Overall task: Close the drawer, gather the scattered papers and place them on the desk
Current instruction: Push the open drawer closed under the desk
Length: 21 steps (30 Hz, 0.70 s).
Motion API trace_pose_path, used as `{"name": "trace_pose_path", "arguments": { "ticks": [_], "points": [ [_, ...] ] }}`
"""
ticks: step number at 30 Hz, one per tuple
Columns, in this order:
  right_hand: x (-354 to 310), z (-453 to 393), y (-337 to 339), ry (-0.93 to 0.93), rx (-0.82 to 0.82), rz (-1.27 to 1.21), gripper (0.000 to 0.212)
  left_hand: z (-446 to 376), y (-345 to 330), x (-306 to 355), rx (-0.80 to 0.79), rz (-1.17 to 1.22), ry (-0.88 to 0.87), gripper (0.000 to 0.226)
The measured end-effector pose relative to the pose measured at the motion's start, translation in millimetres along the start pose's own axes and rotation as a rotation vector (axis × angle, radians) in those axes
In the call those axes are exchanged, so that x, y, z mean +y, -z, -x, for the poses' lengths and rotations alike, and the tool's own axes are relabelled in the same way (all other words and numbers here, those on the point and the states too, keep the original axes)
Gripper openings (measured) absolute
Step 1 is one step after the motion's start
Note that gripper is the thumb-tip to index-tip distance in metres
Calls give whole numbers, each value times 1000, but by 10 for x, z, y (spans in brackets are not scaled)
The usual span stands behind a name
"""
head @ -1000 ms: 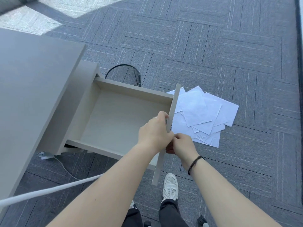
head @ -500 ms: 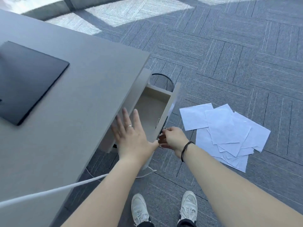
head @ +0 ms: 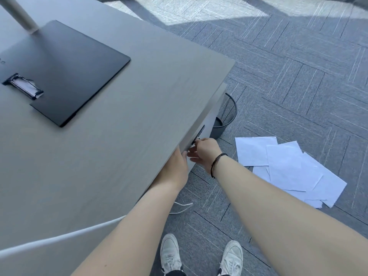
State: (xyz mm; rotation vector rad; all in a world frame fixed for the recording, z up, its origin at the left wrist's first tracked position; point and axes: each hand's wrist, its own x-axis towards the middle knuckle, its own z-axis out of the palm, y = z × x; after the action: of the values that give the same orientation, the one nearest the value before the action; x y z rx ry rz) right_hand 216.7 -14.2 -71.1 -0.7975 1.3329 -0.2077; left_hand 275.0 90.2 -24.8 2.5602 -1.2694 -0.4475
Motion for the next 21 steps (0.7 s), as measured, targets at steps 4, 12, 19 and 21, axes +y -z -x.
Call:
{"name": "trace_pose_path", "arguments": {
  "ticks": [4, 12, 19, 21],
  "points": [
    [48, -42, -11, 15, 14, -8, 17, -89, -54, 36, -30, -82, -20, 59],
    [85, -132, 52, 55, -8, 51, 21, -157, -116, 35, -36, -110, -50, 64],
    [39, -144, 271, 308, -3, 554, 29, -207, -206, -34, -44, -109, -71, 74],
    [57, -123, 253, 336, 37, 588, 28, -211, -225, -41, -46, -98, -74, 74]
  ]
}}
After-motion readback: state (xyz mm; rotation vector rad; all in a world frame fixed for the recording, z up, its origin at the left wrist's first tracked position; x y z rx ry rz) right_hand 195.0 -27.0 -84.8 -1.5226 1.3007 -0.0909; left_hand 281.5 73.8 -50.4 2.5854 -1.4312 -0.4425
